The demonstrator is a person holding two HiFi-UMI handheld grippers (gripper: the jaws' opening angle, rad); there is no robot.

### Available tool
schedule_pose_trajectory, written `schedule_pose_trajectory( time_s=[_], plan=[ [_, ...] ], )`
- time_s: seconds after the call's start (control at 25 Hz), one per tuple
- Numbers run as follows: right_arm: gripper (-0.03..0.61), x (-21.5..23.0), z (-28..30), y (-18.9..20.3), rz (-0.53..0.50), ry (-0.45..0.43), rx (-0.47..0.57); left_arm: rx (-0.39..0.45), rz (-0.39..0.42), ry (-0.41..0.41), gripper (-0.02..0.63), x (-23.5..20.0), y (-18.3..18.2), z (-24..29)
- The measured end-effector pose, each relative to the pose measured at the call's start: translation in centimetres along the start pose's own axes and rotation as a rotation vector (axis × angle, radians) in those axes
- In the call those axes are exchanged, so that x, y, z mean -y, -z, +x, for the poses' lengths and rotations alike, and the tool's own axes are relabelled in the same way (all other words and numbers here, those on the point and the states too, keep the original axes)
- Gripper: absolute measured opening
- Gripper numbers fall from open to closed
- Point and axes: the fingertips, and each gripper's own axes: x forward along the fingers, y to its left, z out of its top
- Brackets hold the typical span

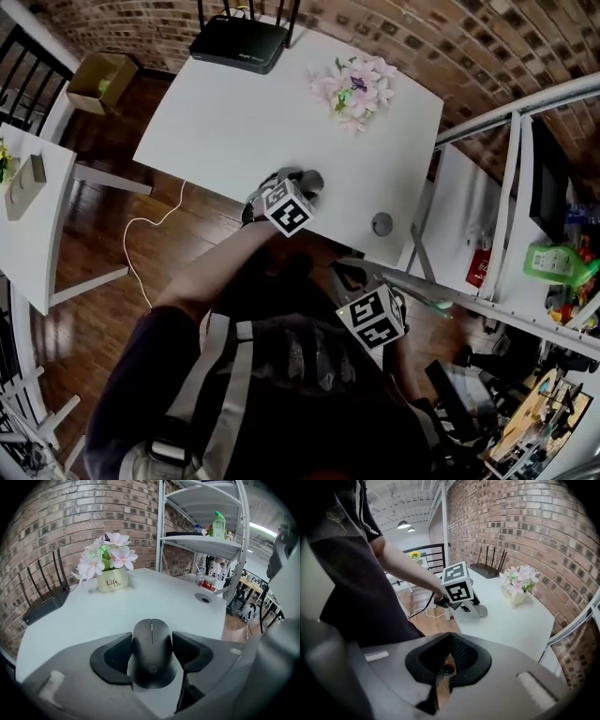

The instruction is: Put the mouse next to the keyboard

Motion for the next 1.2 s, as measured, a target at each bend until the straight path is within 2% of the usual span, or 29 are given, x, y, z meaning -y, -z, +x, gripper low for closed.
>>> schedule_pose_trajectory(
  time_s=[0.56,0.84,1.2],
  plan=[
    [0.006,-1.7,2.6,-5.7,-0.052,0.013,-0.025,0.026,-0.045,-0.022,0.276,-5.3,3.2,-3.1],
    [0.006,-3.1,3.6,-8.3,-0.057,0.055,-0.038,0.043,-0.016,0.006,0.276,-6.7,4.1,-4.1],
    [0.006,-4.1,3.7,-9.3,0.019,0.086,-0.03,0.073,-0.01,0.008,0.278,-8.1,4.6,-5.0]
  ],
)
